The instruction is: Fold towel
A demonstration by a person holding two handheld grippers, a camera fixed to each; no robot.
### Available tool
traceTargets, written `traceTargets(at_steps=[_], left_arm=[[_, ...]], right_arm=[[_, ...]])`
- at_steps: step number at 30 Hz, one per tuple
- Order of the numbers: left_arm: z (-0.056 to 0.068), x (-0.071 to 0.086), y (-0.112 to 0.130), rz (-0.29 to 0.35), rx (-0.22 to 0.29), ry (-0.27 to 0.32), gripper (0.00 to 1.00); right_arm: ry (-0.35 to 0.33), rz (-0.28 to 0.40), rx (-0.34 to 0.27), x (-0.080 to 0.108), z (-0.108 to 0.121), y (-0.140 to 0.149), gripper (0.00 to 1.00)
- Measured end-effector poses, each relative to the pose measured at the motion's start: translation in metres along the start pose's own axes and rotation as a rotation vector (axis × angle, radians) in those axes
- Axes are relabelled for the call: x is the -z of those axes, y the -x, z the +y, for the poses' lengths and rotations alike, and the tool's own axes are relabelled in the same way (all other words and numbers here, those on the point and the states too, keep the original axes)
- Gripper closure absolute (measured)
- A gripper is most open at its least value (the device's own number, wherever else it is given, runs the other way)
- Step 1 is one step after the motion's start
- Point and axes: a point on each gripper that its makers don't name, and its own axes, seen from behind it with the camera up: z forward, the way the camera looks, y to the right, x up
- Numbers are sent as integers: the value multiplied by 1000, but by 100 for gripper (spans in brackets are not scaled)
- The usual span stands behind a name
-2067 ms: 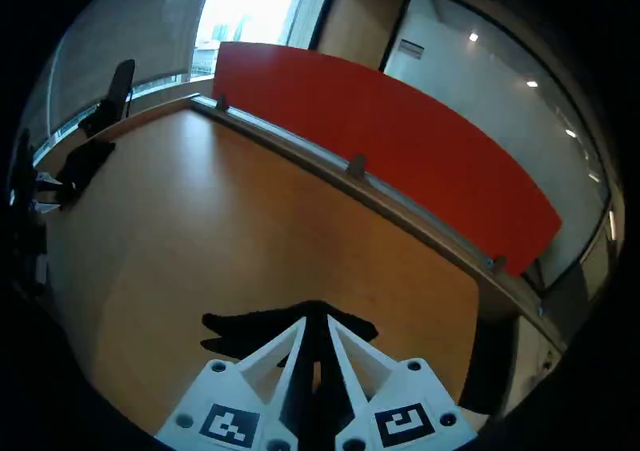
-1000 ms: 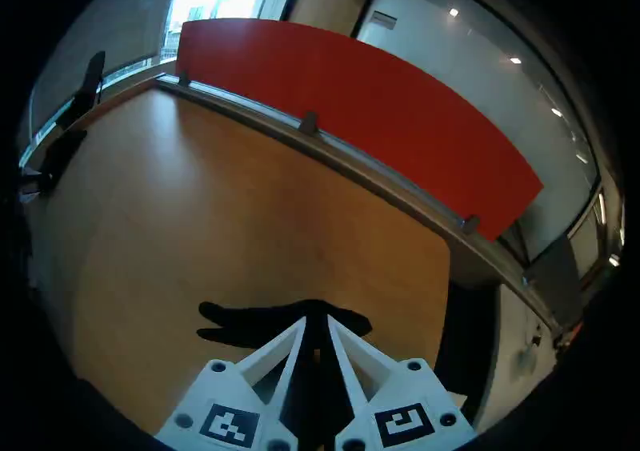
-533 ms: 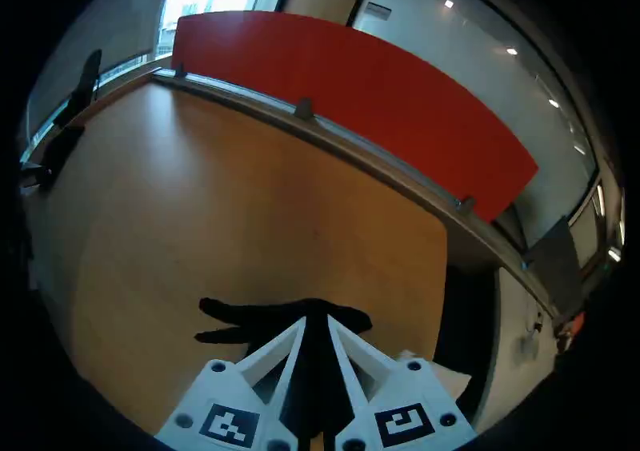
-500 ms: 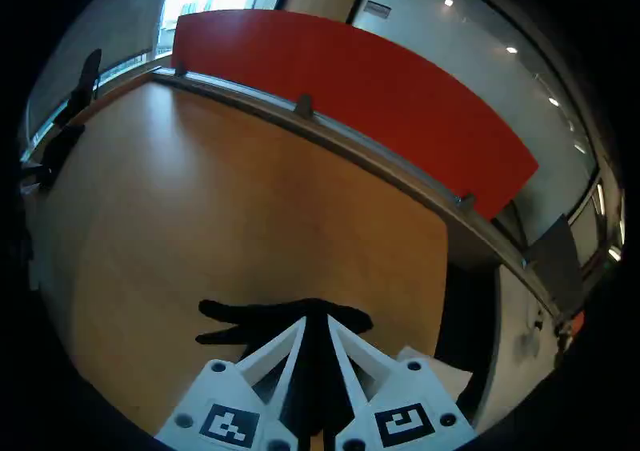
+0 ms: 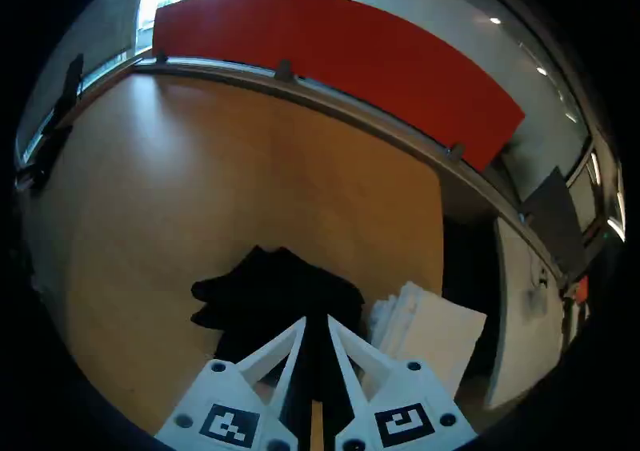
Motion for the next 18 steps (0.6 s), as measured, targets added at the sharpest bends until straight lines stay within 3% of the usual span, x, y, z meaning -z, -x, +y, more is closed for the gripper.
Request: traceTargets(at_steps=[18], left_arm=[[3, 1, -1, -8, -20, -2, 4]], right_arm=[[35, -105, -72, -8, 8, 67, 97]])
